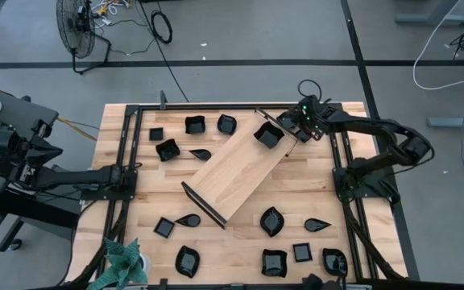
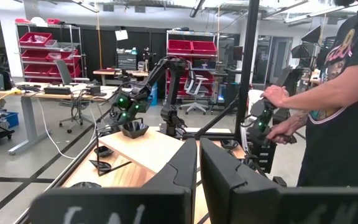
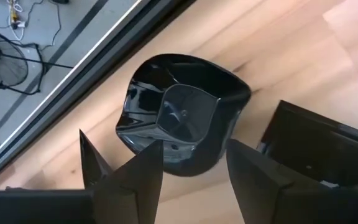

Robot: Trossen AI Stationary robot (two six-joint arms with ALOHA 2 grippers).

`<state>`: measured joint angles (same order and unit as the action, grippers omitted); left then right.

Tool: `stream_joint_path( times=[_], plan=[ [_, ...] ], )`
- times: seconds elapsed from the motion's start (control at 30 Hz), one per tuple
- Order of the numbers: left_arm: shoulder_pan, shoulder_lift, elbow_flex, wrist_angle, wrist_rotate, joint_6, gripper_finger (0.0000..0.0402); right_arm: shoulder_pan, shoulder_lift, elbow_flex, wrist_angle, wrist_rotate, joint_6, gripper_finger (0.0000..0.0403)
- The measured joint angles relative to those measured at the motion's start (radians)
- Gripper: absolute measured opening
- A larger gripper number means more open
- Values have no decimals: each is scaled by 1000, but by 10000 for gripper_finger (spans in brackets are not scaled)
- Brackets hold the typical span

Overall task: Pick & Place Mini shaped plates
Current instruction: Put the black leaf shaped bowl on the shelf

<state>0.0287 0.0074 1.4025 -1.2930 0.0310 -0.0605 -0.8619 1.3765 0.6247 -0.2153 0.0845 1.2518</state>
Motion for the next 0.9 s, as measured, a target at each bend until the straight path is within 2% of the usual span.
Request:
stream_joint_path(
  times=[0.5, 0.9],
  plan=[
    [0, 0, 0, 0, 0, 0, 25, 0, 70, 0, 40, -15, -3, 178],
    [0, 0, 0, 0, 0, 0, 25, 0, 79, 0, 55, -10, 6, 178]
  ],
)
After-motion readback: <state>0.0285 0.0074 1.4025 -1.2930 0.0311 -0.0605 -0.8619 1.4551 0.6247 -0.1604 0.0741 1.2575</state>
